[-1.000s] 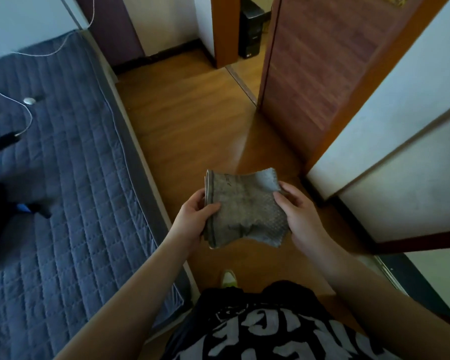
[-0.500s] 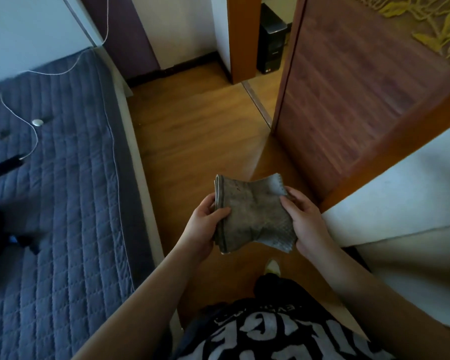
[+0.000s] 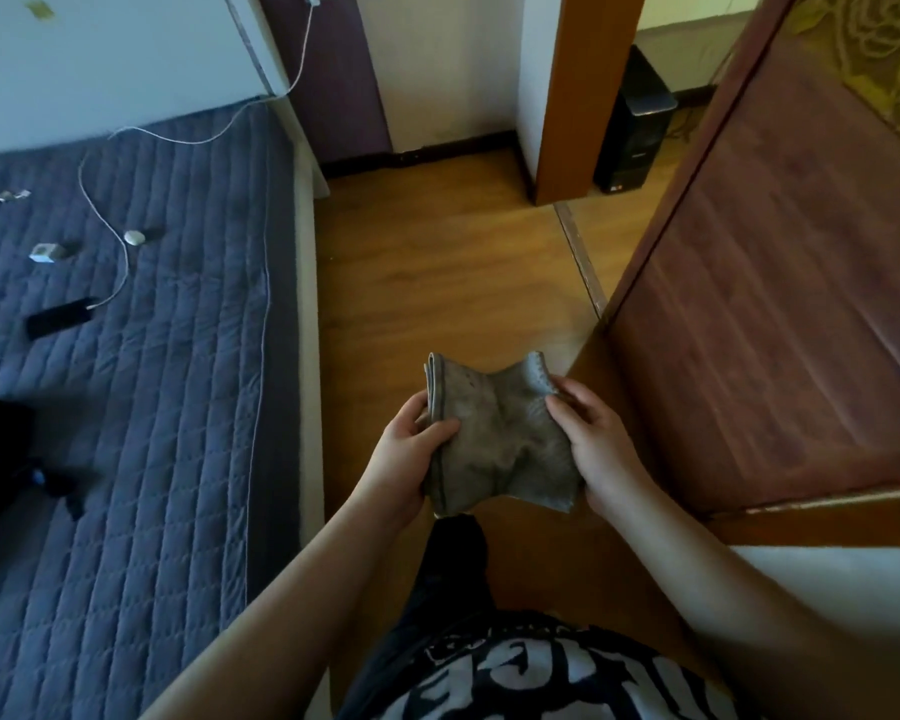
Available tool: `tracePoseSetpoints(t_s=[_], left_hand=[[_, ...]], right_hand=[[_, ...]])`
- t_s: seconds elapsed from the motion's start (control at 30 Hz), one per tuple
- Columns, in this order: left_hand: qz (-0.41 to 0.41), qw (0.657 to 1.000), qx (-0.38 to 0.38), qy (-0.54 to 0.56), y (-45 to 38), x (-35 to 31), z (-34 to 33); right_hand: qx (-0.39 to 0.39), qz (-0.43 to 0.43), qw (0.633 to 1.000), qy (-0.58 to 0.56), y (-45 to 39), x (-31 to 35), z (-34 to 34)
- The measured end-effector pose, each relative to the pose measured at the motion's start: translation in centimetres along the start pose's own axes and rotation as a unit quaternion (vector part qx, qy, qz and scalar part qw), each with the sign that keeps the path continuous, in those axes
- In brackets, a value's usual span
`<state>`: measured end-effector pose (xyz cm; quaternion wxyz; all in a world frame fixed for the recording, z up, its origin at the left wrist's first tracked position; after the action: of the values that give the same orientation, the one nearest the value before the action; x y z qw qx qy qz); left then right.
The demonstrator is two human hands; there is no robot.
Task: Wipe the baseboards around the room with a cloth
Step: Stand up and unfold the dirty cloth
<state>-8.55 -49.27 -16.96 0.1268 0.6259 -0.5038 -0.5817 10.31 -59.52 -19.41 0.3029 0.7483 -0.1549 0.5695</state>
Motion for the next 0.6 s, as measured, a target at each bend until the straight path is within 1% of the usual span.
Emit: tracePoseSetpoints(t_s=[0.07,0.2,0.33,0.43,0.6], left_hand=[[-0.012,1.000,0.003,0.025,-2.2,-2.3,1.6],[-0.022,0.998,-0.006,0.064,-5.8,-7.4,4.5],[-0.017,0.997,0.011,0.070,-8.8,-12.6,6.7],[-0.026,0.997,0.007,0.070,-11.6,-16.3,8.0],[-0.025,0.997,0.014,0.068,-16.0,-21.1,8.4]], right_hand=[[0.022,0.015,0.999,0.027,-3.5,0.8,-1.5],[0.033,0.020,0.998,0.055,-9.8,2.9,-4.7],[0.032,0.030,0.997,0.063,-15.4,4.7,-8.8],[0.036,0.037,0.997,0.060,-19.2,5.7,-11.4],[0.064,0.030,0.995,0.063,-24.3,6.6,-12.7]])
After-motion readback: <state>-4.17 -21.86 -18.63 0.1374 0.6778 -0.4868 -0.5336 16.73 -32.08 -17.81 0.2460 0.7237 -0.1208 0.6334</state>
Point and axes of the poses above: each hand's wrist, its own y-axis away from the middle knuckle, its own z-axis out of the back of the hand, x = y × z, the point moved 1 cm from there along -y, towards the middle knuckle, and after that the axes turned 13 degrees about z, right-handed, at the moved point
